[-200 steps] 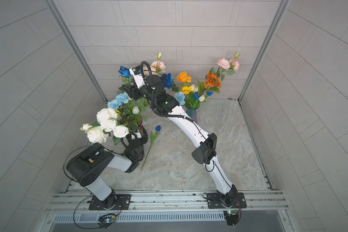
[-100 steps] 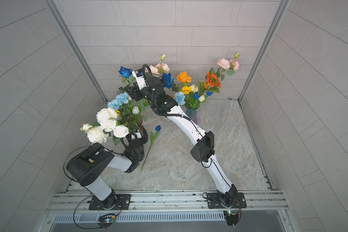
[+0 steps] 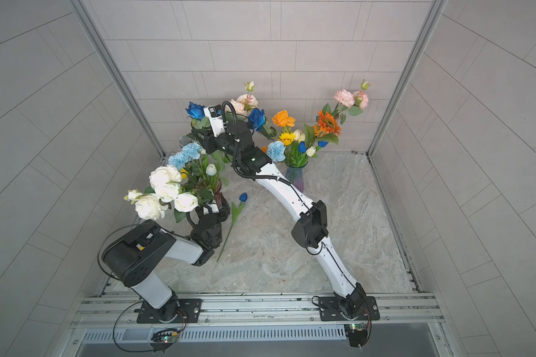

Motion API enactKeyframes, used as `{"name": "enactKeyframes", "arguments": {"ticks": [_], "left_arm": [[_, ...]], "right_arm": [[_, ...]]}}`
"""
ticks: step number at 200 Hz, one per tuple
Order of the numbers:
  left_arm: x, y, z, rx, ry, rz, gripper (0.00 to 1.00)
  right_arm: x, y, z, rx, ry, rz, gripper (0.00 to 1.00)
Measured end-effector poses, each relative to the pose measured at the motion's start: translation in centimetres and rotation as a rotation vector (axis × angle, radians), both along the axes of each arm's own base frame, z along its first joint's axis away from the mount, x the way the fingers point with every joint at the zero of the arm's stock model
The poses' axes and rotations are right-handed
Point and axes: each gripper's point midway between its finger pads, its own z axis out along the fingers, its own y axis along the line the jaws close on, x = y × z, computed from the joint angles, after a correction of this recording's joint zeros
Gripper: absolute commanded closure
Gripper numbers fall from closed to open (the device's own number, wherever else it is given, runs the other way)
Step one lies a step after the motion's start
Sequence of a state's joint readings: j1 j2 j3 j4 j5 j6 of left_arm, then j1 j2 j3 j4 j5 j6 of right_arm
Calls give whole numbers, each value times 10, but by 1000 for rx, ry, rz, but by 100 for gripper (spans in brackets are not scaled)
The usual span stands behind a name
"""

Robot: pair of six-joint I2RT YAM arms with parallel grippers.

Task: Pick out blue flowers from the vase
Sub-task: Pick up the flower from the vase.

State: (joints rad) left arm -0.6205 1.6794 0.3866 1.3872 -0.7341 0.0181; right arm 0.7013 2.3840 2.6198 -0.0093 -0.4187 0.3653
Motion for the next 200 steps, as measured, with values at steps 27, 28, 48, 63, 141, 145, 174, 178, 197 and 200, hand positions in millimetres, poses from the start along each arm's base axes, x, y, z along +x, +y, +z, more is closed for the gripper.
{"name": "enactKeyframes", "arguments": {"ticks": [27, 28, 48, 63, 141, 145, 174, 178, 197, 200], "left_arm": [[0, 0, 0, -1, 0, 0, 26], [0, 0, 0, 0, 0, 0, 26], [-1, 3, 0, 1, 0, 14, 26], [0, 5, -1, 1, 0, 27, 26], [3, 16, -4, 59, 25, 84, 23], [3, 16, -4, 61, 27, 84, 23], [4, 17, -7, 68, 34, 86, 18], [4, 17, -7, 69, 36, 86, 17], [4, 17, -10, 76, 44, 88, 11], [4, 17, -10, 80, 46, 88, 10]], "right_arm": [[-2, -1, 7, 14, -10, 3, 93], [-2, -1, 7, 14, -9, 3, 93], [-3, -1, 6, 9, -11, 8, 94], [-3, 0, 5, 3, -10, 11, 95], [-15, -9, 10, -53, -17, 15, 99], [-16, -10, 13, -51, -21, 15, 100], [-31, -23, 46, -22, -62, 16, 100], [-34, -25, 51, -16, -69, 15, 100], [-45, -34, 73, 9, -100, 15, 100], [-47, -36, 76, 14, -105, 14, 100]]}}
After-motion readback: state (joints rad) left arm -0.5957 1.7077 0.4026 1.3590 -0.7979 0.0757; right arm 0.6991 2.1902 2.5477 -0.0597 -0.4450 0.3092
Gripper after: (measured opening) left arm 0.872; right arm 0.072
